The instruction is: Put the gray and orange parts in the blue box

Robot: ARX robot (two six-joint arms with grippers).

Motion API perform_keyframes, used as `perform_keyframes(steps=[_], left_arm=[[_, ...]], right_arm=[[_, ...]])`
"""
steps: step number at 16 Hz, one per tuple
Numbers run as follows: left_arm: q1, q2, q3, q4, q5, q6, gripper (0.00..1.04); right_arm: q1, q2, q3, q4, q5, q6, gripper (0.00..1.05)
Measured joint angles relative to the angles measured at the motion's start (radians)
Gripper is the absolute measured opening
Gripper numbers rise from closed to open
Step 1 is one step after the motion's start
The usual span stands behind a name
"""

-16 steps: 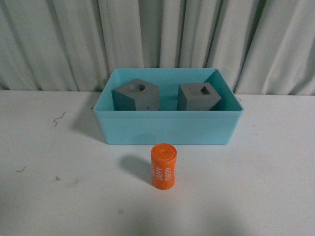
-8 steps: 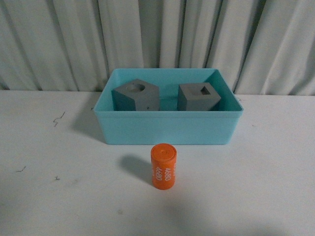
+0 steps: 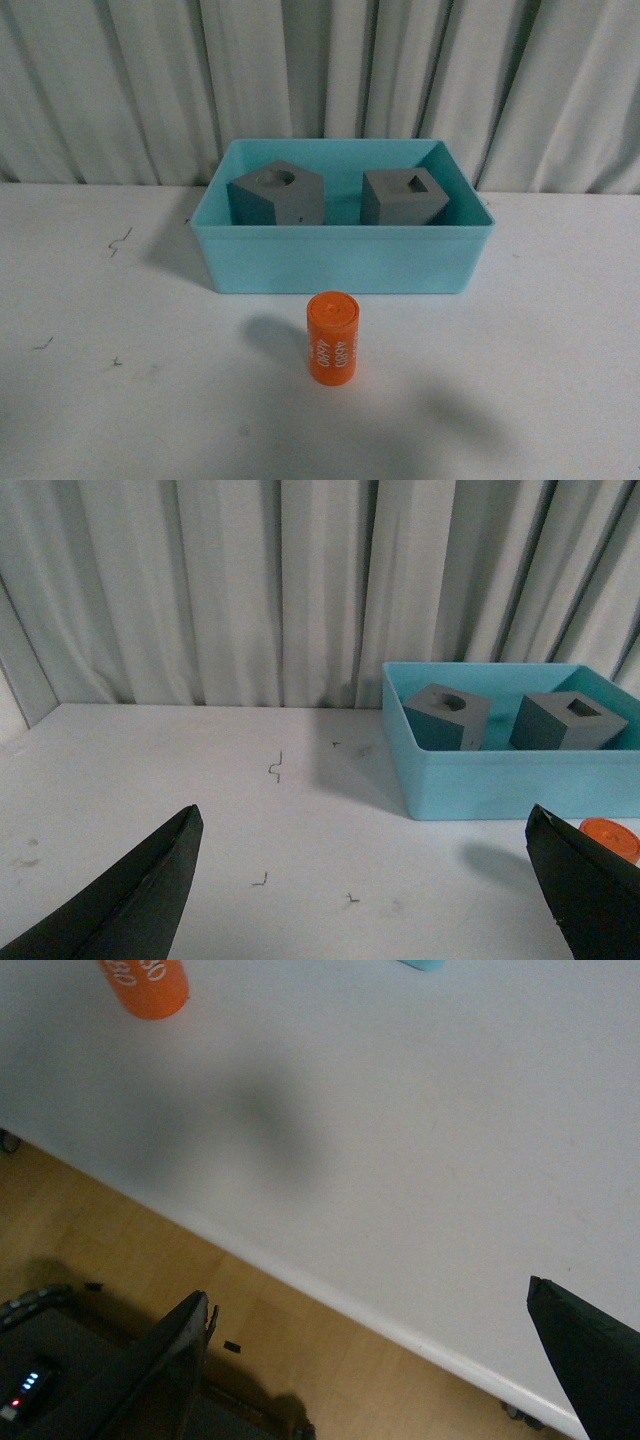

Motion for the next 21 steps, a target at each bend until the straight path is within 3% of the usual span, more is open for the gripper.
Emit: perform_keyframes(steps=[4, 9, 14, 21], left_arm=[[0.0, 0.0, 0.0, 0.0, 0.0, 0.0, 0.98], [0.0, 0.0, 0.0, 0.0, 0.0, 0.0, 0.98], [0.0, 0.0, 0.0, 0.0, 0.0, 0.0, 0.98], [0.0, 0.0, 0.0, 0.0, 0.0, 0.0, 0.98]], right_arm=[[0.01, 0.227, 0.067, 0.161, -0.013, -0.002, 0.98], [0.116, 0.409, 0.121, 0.288, -0.043, 0.032, 0.98], [0.153, 0.58, 0.199, 0.422, -0.08, 0.074, 0.98], [0.168, 0.687, 0.298, 0.469, -0.122, 0.101, 0.98]])
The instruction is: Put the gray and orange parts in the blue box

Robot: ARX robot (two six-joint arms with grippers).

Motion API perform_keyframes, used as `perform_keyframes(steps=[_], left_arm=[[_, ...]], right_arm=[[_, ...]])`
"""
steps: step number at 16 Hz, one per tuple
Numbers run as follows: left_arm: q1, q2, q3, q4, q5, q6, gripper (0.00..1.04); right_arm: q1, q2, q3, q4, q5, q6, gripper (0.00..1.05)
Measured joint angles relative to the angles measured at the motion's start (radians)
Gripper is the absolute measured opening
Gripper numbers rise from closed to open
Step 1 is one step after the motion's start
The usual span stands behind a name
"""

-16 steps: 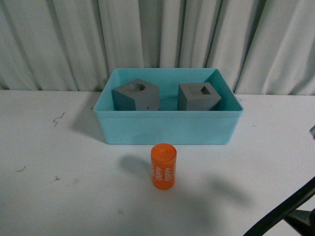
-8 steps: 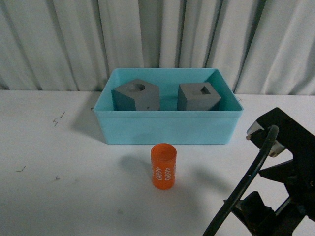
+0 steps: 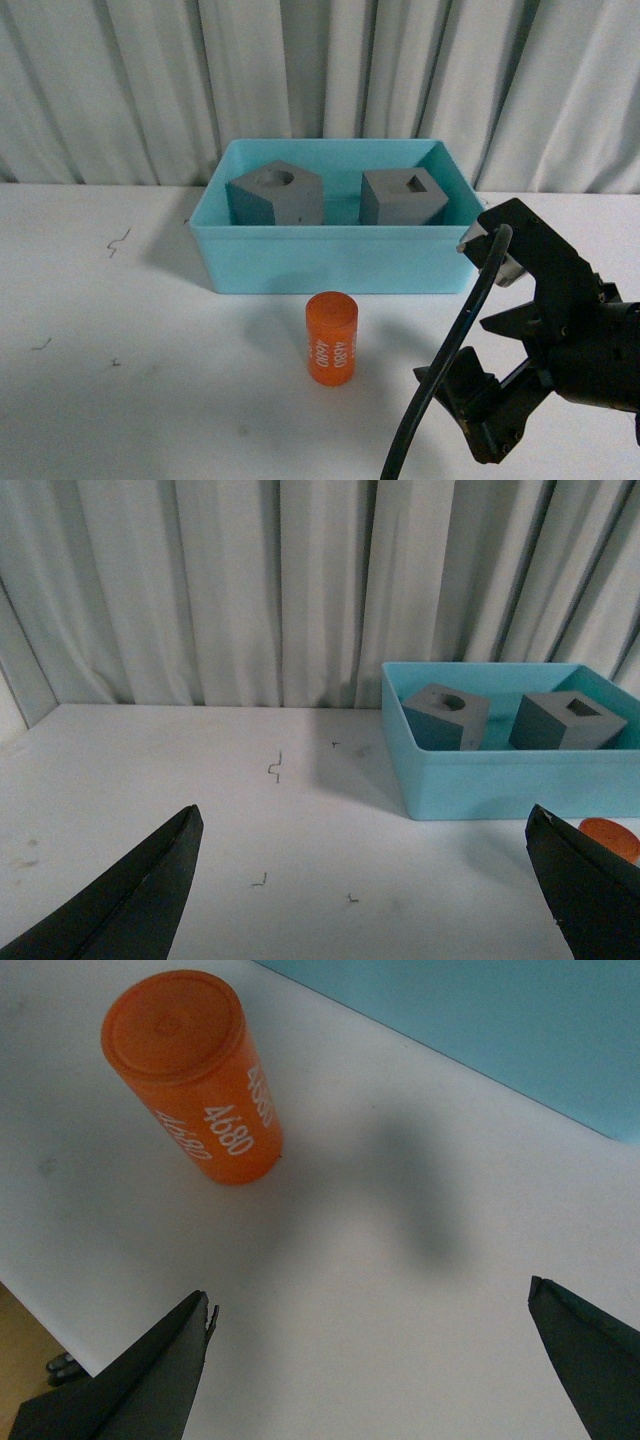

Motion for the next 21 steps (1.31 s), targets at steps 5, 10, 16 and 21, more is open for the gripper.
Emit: perform_keyframes(steps=[5, 10, 16, 21], left_arm=[[0.0, 0.0, 0.0, 0.0, 0.0, 0.0, 0.98], [0.0, 0.0, 0.0, 0.0, 0.0, 0.0, 0.98], [0.0, 0.0, 0.0, 0.0, 0.0, 0.0, 0.98], [0.0, 0.0, 0.0, 0.0, 0.0, 0.0, 0.98]], right_arm=[[0.09, 0.09, 0.137, -0.107, -0.04, -0.046, 0.98], [0.103, 0.169, 0.259, -0.158, -0.051, -0.068, 0.98], [0.122, 0.208, 0.317, -0.186, -0.06, -0.074, 0.98], [0.135, 0.249, 0.368, -0.193, -0.063, -0.079, 0.98]])
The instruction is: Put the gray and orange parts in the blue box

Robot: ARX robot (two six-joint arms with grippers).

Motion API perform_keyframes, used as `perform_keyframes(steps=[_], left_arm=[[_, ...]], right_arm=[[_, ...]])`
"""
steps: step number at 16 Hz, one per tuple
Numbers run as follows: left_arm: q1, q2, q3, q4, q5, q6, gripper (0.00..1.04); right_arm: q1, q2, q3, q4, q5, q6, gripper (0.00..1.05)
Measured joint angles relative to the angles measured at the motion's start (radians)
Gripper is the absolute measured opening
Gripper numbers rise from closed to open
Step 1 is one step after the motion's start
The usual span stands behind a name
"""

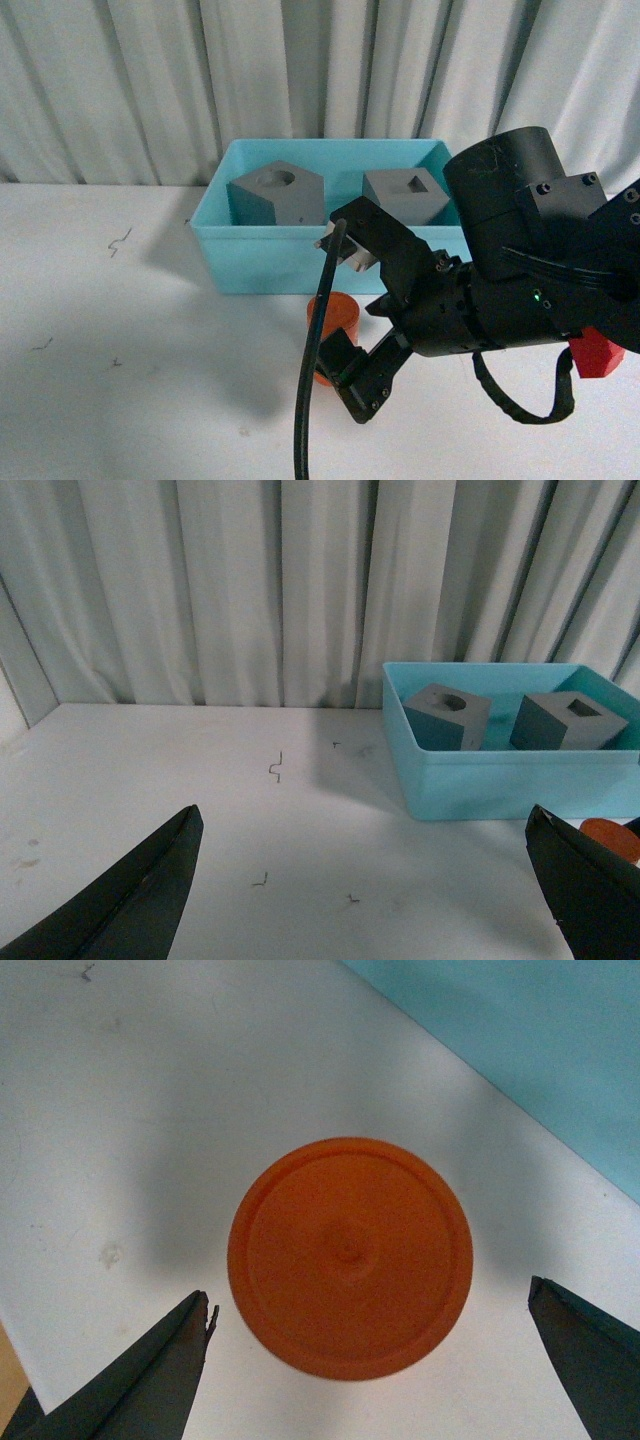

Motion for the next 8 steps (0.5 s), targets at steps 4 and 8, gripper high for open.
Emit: perform_keyframes(steps=[4, 8], left_arm=[[0.0, 0.0, 0.0, 0.0, 0.0, 0.0, 0.98], [0.0, 0.0, 0.0, 0.0, 0.0, 0.0, 0.98]], right_arm=[[0.003, 0.02, 0.03, -0.005, -0.001, 0.0, 0.98], [0.013, 0.05, 0.088, -0.027, -0.014, -0.002, 0.98]])
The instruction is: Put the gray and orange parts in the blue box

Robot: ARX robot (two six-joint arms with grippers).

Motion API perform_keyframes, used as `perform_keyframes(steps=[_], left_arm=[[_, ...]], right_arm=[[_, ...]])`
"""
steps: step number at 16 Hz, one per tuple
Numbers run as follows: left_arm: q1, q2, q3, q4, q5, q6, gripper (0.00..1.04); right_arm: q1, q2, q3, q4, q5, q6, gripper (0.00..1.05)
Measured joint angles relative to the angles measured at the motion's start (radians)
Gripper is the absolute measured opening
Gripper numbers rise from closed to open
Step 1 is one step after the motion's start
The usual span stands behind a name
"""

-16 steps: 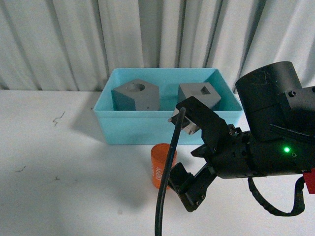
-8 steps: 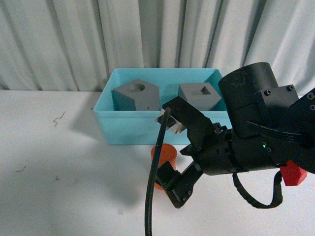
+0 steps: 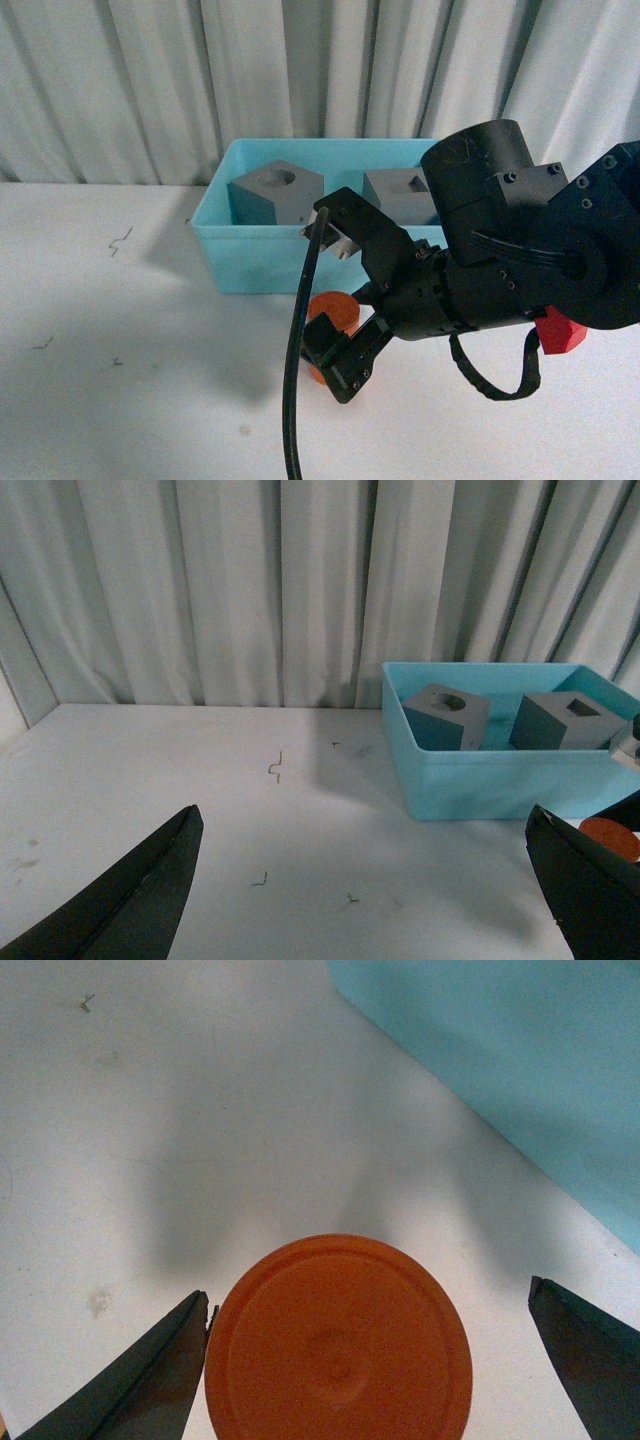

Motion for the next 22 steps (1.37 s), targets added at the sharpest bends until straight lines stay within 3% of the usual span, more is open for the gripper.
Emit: perform_keyframes(steps=[20, 21, 22], left_arm=[[0.0, 0.0, 0.0, 0.0, 0.0, 0.0, 0.98], [0.0, 0.0, 0.0, 0.0, 0.0, 0.0, 0.98], [0.0, 0.0, 0.0, 0.0, 0.0, 0.0, 0.98]], right_arm=[[0.012, 0.021, 0.051, -0.038, 0.011, -0.001, 0.98], [0.012, 0.024, 0.053, -0.041, 0.011, -0.001, 0.98], [0.012, 0.028, 0.053, -0.041, 0.011, -0.001, 0.9]])
